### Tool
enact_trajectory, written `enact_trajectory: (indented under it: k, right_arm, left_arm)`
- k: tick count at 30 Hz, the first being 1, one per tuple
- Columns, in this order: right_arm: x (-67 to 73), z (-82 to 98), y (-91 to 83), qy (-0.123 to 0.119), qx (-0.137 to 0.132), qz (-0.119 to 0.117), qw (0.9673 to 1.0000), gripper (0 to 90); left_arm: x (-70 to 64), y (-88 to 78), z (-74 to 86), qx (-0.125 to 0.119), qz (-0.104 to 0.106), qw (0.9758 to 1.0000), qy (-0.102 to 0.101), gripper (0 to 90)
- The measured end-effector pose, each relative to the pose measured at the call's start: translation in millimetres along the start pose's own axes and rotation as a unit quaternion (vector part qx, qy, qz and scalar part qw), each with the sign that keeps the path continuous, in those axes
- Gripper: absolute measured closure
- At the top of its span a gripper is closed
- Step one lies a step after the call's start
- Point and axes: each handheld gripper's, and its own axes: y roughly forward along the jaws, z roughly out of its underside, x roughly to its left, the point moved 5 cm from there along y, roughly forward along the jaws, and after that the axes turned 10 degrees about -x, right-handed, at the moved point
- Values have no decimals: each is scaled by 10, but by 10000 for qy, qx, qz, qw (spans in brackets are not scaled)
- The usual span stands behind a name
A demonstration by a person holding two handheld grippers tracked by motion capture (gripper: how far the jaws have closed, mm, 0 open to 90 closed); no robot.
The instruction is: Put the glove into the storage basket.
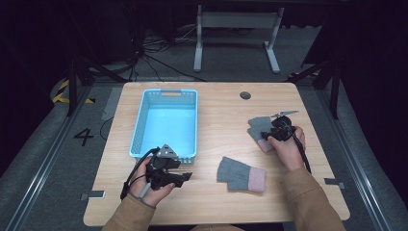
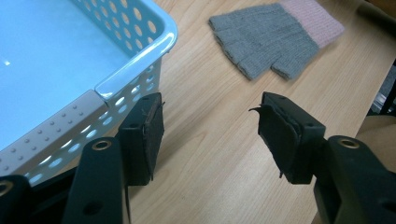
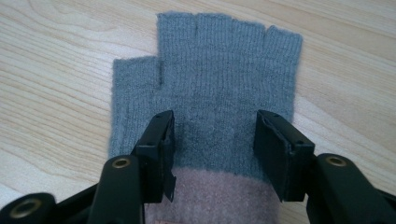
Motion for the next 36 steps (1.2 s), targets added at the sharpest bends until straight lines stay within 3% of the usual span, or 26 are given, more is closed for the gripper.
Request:
enact_trajectory:
  k: [8, 18, 27, 36]
  right_arm:
    - [4, 13, 11, 127, 16, 3, 9999, 515]
    - [36, 11, -38, 38, 219, -85, 9997, 758]
    - [40, -12, -104, -65, 121, -65, 9999, 785]
    - [21, -77, -325, -79, -123, -128, 9998, 784]
  left_arm:
    - [-1, 8, 4, 21, -9, 10000, 17, 415]
    - [2, 16, 3, 3, 10, 10000, -3, 416]
    - [7, 31, -14, -9, 49, 10000, -4, 416]
    - [-9, 79, -62, 11, 128, 9999, 72, 416]
